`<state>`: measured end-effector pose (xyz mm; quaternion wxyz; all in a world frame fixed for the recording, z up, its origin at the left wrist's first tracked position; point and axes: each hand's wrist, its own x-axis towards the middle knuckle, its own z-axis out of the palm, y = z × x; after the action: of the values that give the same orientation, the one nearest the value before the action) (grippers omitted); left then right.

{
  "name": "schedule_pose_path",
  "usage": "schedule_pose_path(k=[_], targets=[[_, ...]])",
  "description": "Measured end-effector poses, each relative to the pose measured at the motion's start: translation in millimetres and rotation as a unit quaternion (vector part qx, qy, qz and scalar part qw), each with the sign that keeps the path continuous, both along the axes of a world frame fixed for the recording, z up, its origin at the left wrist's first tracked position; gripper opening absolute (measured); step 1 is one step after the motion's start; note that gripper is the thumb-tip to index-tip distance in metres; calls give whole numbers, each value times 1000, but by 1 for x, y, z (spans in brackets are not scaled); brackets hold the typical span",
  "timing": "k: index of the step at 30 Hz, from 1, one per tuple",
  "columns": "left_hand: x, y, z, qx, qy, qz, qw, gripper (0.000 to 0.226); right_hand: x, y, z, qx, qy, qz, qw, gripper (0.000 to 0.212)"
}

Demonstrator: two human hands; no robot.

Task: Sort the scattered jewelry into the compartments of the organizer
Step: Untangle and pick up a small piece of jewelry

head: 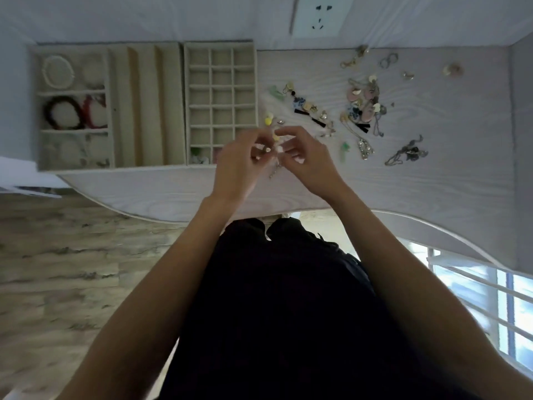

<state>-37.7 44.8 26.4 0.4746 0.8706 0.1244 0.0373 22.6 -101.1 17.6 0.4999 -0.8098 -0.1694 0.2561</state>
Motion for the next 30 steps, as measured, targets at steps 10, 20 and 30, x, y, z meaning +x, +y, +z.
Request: schedule_pose_path(k=[10,20,30], targets=[[-36,100,-15,103,94,64,988,17,-32,115,-25,-53,24,33,998,14],[-35,117,-16,139,101,-18,985,33,-32,111,-24,-118,-65,-6,991,13],[-68,94,-30,315,41,21,948,21,-16,132,-15,-186,-240,123,945,13]])
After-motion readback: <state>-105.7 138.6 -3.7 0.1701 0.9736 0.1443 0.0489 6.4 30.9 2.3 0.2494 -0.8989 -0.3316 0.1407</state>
